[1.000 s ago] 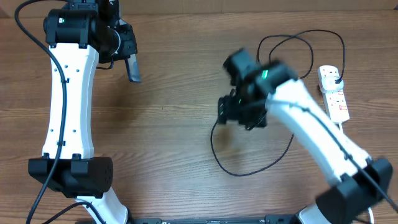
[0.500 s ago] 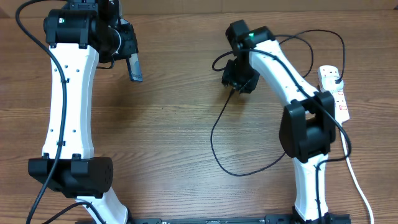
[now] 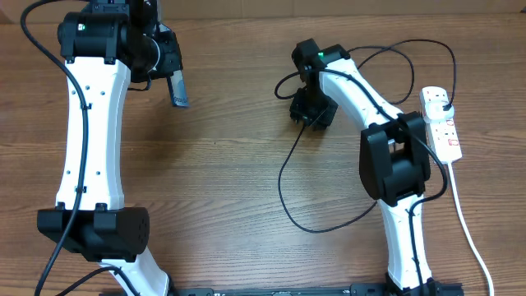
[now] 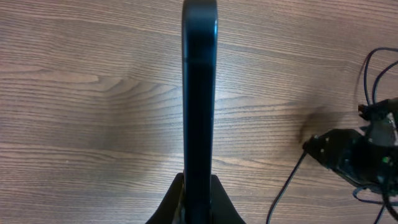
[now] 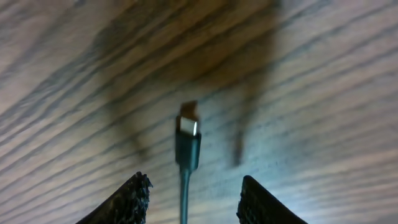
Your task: Plug charger to phone and switch on socket
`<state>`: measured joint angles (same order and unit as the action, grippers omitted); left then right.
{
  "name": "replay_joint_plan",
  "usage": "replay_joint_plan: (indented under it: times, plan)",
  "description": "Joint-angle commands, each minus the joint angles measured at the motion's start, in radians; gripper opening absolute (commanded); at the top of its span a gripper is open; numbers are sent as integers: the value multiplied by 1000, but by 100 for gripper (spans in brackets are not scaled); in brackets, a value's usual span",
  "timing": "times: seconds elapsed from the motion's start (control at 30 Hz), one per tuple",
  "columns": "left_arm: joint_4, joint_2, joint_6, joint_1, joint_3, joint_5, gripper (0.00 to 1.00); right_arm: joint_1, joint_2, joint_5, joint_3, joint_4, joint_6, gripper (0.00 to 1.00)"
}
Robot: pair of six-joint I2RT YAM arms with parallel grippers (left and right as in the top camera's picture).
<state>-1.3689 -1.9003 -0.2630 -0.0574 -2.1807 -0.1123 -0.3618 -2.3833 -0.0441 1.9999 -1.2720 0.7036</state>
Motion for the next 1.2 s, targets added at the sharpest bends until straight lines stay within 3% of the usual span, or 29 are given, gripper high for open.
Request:
replay_joint_plan:
  times: [0.0, 0.17, 0.23, 0.3, 0.63, 0.77, 1.0, 1.1, 1.17]
  plan:
    - [8, 4, -6, -3, -5, -11, 4, -1, -4, 30, -18, 22, 7, 46]
    - [9, 3, -6, -3, -5, -11, 4, -1, -4, 19, -103, 85, 6, 46]
    - [10, 3, -6, -3, -5, -11, 4, 5, -4, -10, -134, 109, 6, 30]
    - [9, 2, -3, -3, -5, -11, 4, 8, -4, -10, -135, 117, 3, 22]
    - [9, -21, -3, -4, -3, -11, 4, 10, -3, -10, -132, 127, 2, 5]
    - [10, -48, 2, -4, -2, -30, 4, 11, -3, -14, -89, 108, -32, 4]
    - [73, -54, 211, -3, -2, -396, 4, 11, 2, -106, 91, -5, -149, 4]
    - [111, -54, 277, -2, -2, -635, 4, 12, 45, -341, 220, -57, -282, 4]
    - [148, -53, 284, -1, -3, -708, 4, 12, 87, -423, 259, -82, -310, 4]
